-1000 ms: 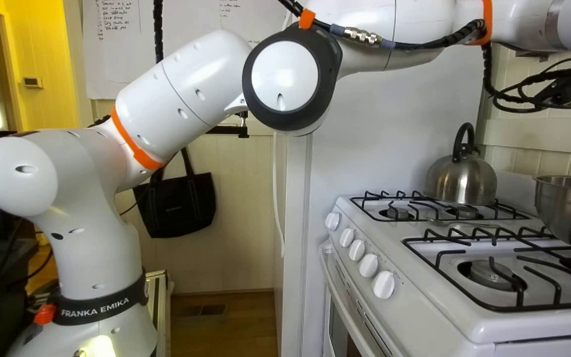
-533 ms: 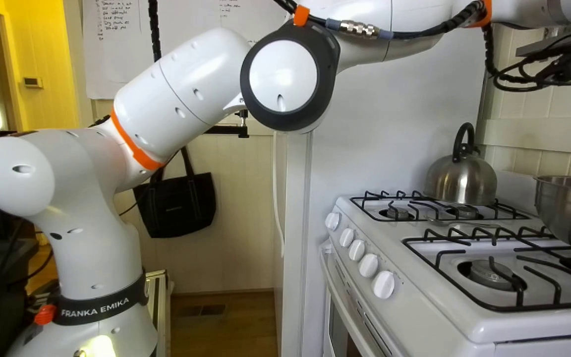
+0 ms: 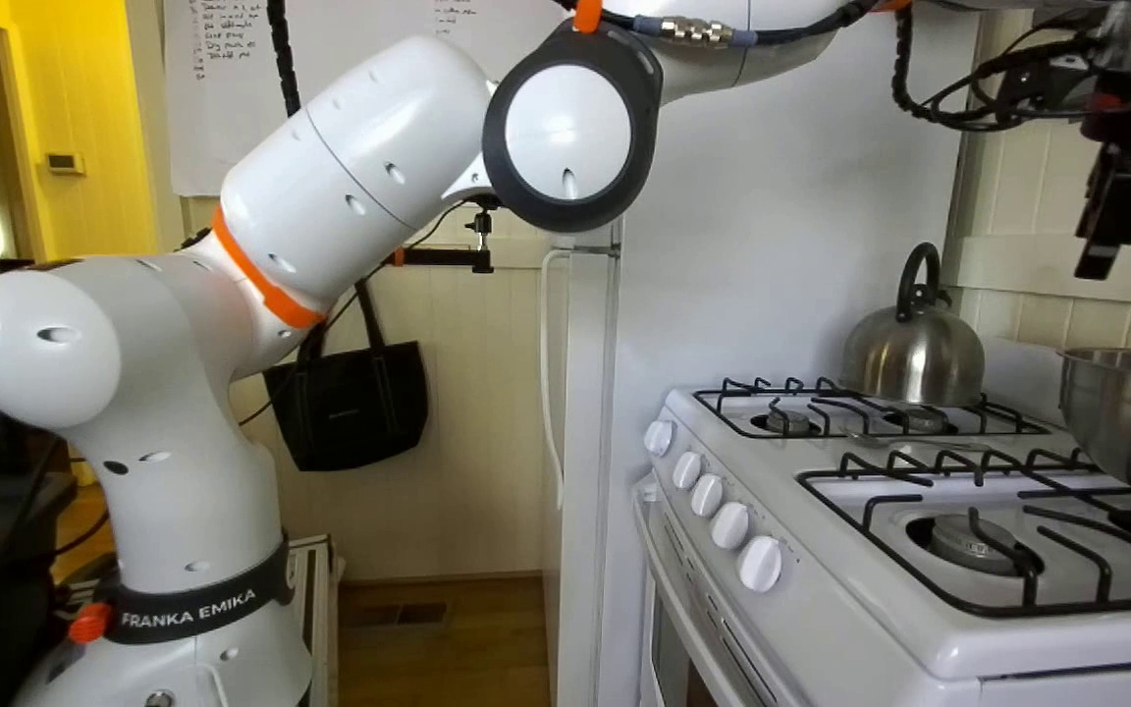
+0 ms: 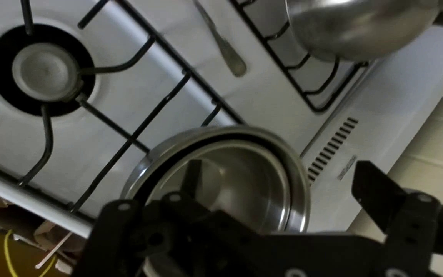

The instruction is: Put the small silver bowl in the other silva bowl and put the spoon in the small silver bowl

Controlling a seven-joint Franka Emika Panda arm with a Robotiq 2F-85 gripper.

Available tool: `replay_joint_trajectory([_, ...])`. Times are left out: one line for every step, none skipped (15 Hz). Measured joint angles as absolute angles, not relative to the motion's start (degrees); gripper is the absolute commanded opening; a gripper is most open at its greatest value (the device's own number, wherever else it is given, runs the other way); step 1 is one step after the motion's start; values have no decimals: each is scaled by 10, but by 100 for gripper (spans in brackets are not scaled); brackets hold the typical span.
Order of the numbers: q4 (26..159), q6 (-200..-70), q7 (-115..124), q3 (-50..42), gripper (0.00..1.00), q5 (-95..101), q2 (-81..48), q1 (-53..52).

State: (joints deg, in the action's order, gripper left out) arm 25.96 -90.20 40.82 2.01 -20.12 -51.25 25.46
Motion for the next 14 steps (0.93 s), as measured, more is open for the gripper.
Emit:
replay_joint_trajectory([260,-889,398,23,100,-201,-511,242])
replay_joint_trajectory([261,-873,389,26,100,-201,-510,229])
replay_joint_trajectory([262,-855,382,27,100,-200,-510,215])
replay_joint_trajectory([263,-834,375,27,100,-199,-511,204])
replay_joint_trajectory([263,-813,363,27,100,-196,-513,194])
replay_joint_trajectory([263,-793,350,27,100,-192,-515,187])
replay_joint_trajectory([263,-774,335,25,100,-183,-518,182])
replay_joint_trajectory([263,-760,322,21,100,-169,-522,177])
replay_joint_trajectory([264,-754,316,12,100,-153,-530,174])
replay_joint_trajectory([262,-753,315,9,100,-150,-537,173])
replay_joint_trajectory([260,-753,315,10,100,-151,-540,174])
replay_joint_trajectory([258,-753,315,10,100,-151,-539,174])
replay_joint_trajectory([255,-753,315,10,100,-151,-538,174])
replay_joint_trajectory([256,-753,315,10,100,-151,-536,174])
